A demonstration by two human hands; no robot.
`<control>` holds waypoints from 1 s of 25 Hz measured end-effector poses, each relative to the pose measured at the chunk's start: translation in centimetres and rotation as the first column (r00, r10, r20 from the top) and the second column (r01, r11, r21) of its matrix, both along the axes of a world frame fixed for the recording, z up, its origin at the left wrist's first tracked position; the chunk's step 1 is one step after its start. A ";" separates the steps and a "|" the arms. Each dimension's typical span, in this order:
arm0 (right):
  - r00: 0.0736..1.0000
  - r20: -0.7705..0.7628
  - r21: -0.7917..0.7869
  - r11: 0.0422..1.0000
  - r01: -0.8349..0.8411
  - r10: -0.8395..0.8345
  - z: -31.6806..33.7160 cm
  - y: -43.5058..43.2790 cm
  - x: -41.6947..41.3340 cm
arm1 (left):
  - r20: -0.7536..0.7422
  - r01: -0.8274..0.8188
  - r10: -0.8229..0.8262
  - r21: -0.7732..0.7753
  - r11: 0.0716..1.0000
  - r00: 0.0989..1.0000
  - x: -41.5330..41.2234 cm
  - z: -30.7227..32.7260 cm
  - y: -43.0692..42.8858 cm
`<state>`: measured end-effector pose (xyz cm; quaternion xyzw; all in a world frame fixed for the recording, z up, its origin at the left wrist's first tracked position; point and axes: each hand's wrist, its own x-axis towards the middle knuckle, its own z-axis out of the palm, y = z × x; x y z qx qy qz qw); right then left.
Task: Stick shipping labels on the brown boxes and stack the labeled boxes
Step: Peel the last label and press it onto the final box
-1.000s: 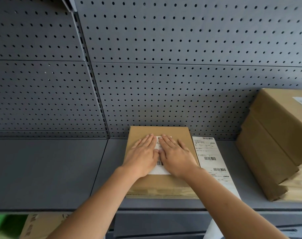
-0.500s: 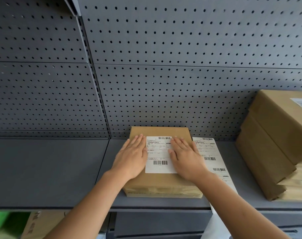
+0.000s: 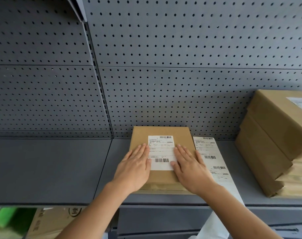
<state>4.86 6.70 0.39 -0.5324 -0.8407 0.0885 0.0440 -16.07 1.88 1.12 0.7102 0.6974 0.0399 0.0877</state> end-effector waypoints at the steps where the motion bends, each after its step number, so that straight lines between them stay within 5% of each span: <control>1: 0.999 0.009 -0.013 0.999 0.035 -0.035 0.1 0.0 0.7 | -0.001 -0.026 0.026 -0.016 1.000 1.000 -0.5 0.1 -0.1; 4: 0.998 -0.007 -0.016 0.998 0.066 -0.066 0.4 -0.6 1.5 | 0.031 -0.045 0.044 0.006 0.999 0.999 -0.5 0.7 -1.0; 10: 0.981 -0.049 0.026 0.982 -0.186 0.187 0.5 -5.9 -1.4 | 0.001 0.174 -0.174 0.049 0.984 0.985 3.2 0.2 -4.9; 20: 0.998 -0.033 0.041 0.998 0.051 -0.050 -0.9 -4.9 3.9 | 0.001 -0.089 0.089 -0.015 0.996 0.996 -2.0 -0.4 -5.6; 23: 0.982 -0.073 -0.051 0.984 0.171 -0.174 0.0 -4.6 5.9 | 0.139 -0.194 0.201 -0.063 0.979 0.970 -3.6 -0.8 -5.4; 25: 0.945 -0.215 -0.162 0.963 0.216 -0.248 0.5 -4.1 6.4 | 0.368 -0.281 0.311 -0.133 0.950 0.876 -4.1 -1.1 -5.1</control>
